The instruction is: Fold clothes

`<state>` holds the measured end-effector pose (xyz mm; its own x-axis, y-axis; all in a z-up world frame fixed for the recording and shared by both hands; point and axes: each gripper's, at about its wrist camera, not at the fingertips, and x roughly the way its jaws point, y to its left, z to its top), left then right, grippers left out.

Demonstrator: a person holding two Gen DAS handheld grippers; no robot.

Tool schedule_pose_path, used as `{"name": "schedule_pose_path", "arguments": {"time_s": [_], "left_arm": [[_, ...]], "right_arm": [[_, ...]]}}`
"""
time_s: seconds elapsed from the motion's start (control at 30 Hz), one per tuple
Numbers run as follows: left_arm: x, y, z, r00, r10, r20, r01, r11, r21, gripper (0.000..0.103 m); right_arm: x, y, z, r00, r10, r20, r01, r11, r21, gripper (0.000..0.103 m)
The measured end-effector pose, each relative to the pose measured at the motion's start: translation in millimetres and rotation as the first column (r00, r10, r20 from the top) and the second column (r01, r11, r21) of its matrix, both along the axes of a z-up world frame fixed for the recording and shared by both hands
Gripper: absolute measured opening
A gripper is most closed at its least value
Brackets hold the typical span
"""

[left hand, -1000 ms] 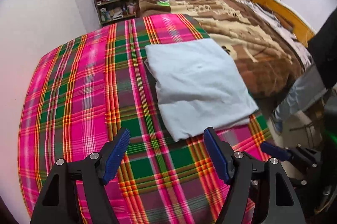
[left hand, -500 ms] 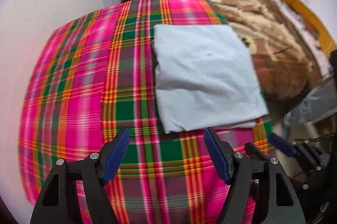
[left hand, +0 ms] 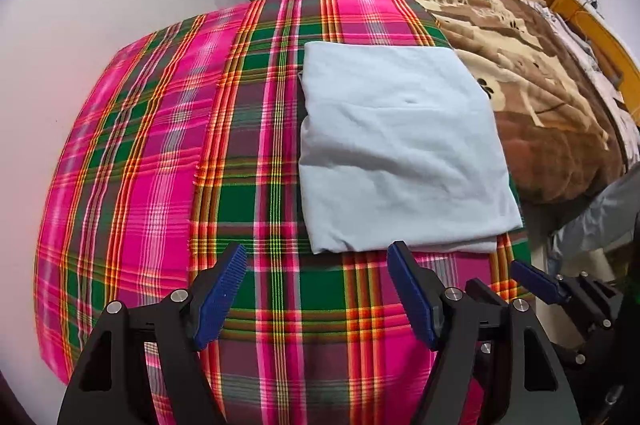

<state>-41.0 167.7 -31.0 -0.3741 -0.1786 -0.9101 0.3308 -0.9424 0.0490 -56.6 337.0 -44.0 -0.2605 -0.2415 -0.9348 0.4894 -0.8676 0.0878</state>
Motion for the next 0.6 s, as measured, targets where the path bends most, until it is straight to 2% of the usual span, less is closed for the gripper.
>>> {"name": "schedule_pose_path", "arguments": {"time_s": [0.33,0.6], "left_arm": [[5.2,-0.9,-3.8,1.0,0.01,-0.007,-0.01,1.0,0.024,0.074],[4.6,4.7,-4.0,1.0,0.007,-0.002,-0.007,1.0,0.012,0.074]], "right_arm": [[6.1,-6.1,-0.8,1.0,0.002,-0.015,-0.002,1.0,-0.008,0.043],[6.4,-5.0,-1.6,1.0,-0.01,-0.015,0.01,1.0,-0.011,0.043]]}}
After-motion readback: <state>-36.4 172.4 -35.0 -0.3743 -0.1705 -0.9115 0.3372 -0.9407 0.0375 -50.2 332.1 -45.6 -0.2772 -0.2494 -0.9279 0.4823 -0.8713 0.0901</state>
